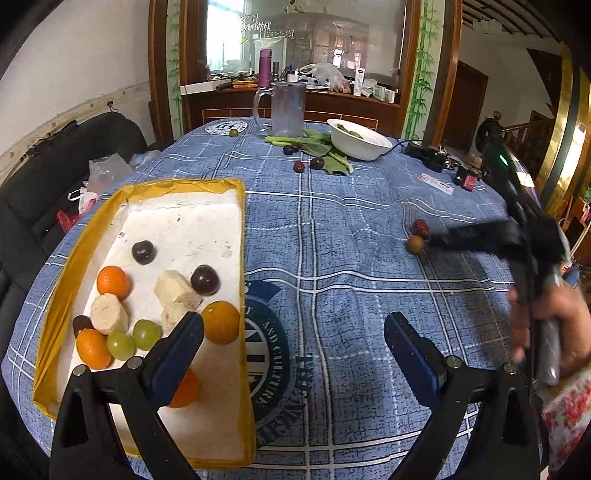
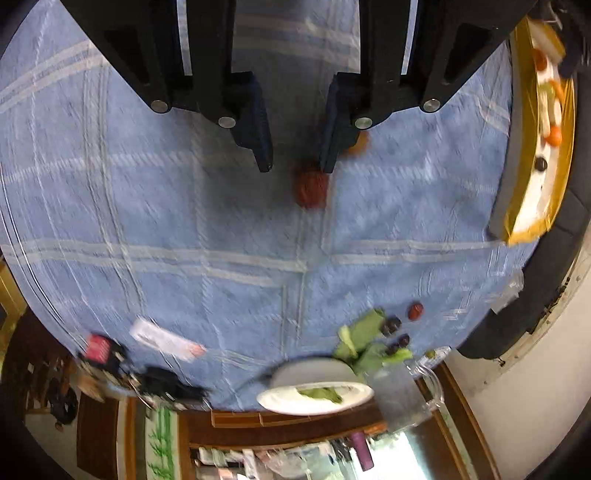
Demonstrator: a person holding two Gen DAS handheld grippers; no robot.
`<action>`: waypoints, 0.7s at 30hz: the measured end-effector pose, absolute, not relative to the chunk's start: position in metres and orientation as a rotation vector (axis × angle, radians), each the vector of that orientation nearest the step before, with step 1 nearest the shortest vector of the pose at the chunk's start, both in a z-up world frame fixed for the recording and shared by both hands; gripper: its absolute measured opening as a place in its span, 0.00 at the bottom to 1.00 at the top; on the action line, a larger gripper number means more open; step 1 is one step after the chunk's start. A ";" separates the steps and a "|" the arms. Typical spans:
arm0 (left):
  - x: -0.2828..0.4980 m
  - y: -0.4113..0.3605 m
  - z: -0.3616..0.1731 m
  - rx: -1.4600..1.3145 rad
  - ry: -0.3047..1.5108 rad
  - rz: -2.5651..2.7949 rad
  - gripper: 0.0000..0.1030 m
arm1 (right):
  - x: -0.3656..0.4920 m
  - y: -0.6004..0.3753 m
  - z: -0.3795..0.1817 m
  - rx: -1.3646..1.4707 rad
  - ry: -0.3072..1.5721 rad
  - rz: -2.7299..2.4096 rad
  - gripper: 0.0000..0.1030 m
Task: Organize fruits
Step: 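Grasp the red date with the right tool while the left tool approaches the tan fruit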
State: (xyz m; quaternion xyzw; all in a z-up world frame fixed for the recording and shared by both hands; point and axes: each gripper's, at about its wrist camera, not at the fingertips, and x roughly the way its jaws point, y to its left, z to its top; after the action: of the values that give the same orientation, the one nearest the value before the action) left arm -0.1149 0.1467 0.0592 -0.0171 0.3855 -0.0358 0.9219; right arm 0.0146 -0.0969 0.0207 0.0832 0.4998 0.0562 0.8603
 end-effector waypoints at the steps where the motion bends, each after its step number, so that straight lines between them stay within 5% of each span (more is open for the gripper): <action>1: -0.114 0.145 0.059 -0.036 0.792 -0.080 0.95 | 0.010 -0.105 0.021 0.202 1.041 0.120 0.27; 8: -0.104 0.119 0.053 -0.003 0.821 -0.125 0.95 | 0.003 -0.133 0.030 0.340 0.933 0.191 0.28; 12: -0.098 0.105 0.054 0.009 0.830 -0.165 0.95 | 0.020 -0.116 0.039 0.293 0.884 0.195 0.43; 18: -0.087 0.091 0.061 0.082 0.799 -0.176 0.95 | 0.045 -0.091 0.020 0.153 0.924 0.195 0.45; 19: -0.085 0.090 0.062 0.090 0.795 -0.178 0.95 | 0.044 -0.090 0.018 0.151 0.927 0.204 0.44; 21: -0.081 0.087 0.062 0.096 0.792 -0.188 0.93 | 0.042 -0.090 0.018 0.139 0.930 0.231 0.23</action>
State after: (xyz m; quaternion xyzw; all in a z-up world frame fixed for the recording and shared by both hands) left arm -0.0806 0.0875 0.0620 0.0468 0.3848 -0.0914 0.9173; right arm 0.0423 -0.0899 0.0182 0.0670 0.4472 0.1111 0.8850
